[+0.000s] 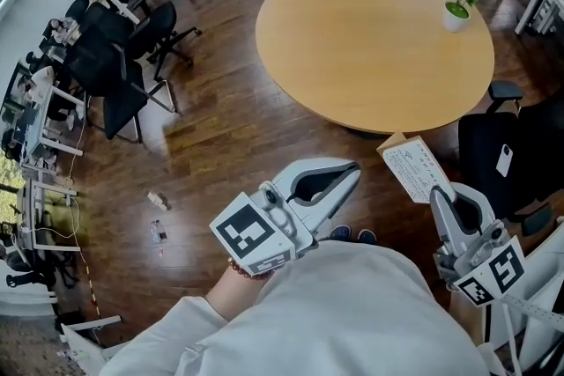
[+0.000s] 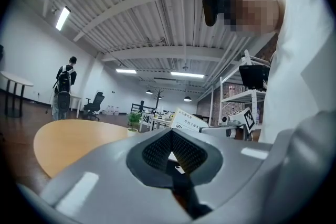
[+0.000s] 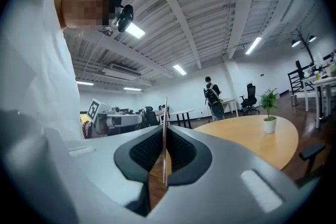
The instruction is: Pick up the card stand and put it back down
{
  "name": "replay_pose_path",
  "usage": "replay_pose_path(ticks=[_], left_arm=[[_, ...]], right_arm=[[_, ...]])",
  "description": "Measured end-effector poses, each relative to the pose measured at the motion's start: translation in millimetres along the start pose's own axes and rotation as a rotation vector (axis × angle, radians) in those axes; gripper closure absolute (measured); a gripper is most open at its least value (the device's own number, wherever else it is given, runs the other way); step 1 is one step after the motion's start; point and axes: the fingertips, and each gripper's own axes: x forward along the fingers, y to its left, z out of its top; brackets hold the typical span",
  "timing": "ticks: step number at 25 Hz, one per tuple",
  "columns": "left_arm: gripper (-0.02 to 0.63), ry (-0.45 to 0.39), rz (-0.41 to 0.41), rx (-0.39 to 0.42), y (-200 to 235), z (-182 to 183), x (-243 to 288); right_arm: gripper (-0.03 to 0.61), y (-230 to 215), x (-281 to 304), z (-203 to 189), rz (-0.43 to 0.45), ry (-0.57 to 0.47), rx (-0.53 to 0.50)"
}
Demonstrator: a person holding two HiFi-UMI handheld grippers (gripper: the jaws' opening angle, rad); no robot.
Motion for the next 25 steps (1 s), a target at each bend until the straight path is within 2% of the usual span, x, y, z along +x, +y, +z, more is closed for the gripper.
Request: replay_pose_path(ticks=[8,16,19,21,25], left_arm=[[0.614,0.014,0.039,-0.045,10,-16,-22],[0.614,0.023,0.046,0.042,25,-14,-45],[0.614,0.035,0.102,0.058,56,-18,-62],[0.614,0.012,0.14,0.033,83,-12,-76],[0.614,-0.007,0.149,0.019,116,0,-83]], right_arm=[[0.558,0,6,6,-0.019,-0.026,0.048],[0.557,-10,9,1,-0.106,0.006,0.104],[0.557,-13,25,-4,-0.124,0.007,0.132],[0.557,-17,39,-6,-0.136,0.005,0.154],[0.557,-32,63,-6,-0.175,0.022,0.184]])
